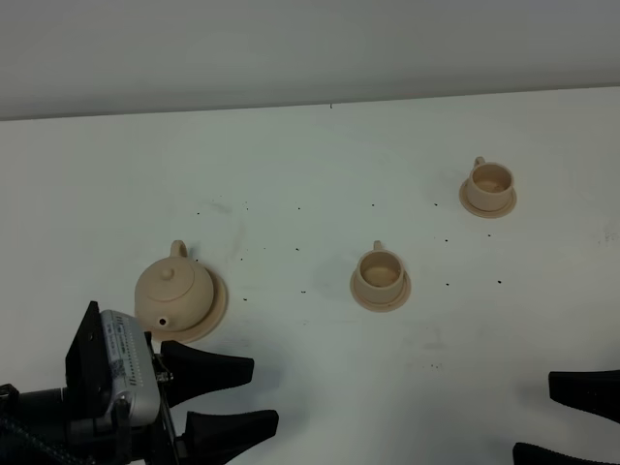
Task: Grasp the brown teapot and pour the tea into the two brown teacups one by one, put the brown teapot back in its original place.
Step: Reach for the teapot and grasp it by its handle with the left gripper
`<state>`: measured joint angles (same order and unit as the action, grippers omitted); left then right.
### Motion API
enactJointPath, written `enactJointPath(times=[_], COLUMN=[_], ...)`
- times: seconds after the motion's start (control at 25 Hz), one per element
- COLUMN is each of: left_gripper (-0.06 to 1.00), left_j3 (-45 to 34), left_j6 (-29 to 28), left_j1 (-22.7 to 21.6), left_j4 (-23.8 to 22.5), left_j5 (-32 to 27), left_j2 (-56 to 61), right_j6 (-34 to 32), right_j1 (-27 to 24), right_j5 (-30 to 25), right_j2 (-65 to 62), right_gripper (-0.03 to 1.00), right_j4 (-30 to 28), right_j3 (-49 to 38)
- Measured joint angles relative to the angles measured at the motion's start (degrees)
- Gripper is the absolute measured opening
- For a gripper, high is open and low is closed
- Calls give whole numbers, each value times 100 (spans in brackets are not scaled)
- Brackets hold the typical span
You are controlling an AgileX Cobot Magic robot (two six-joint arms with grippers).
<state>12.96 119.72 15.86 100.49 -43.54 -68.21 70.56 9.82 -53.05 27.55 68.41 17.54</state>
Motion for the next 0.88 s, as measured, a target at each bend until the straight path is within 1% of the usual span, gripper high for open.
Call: enactJointPath(times=[0.72,0.8,0.88], left_gripper=[57,57,57], left_j3=[0,0,0], left_j6=[0,0,0], left_j1=[0,0,0], left_j4=[0,0,0], left_j5=[0,0,0], left_j2=[0,0,0], right_j6=[-6,0,0], right_j1=[0,0,0], right_j5=[10,114,345], right_j2=[0,0,0], right_gripper=[59,59,59], right_j4=[17,127,168], right_j3=[0,0,60])
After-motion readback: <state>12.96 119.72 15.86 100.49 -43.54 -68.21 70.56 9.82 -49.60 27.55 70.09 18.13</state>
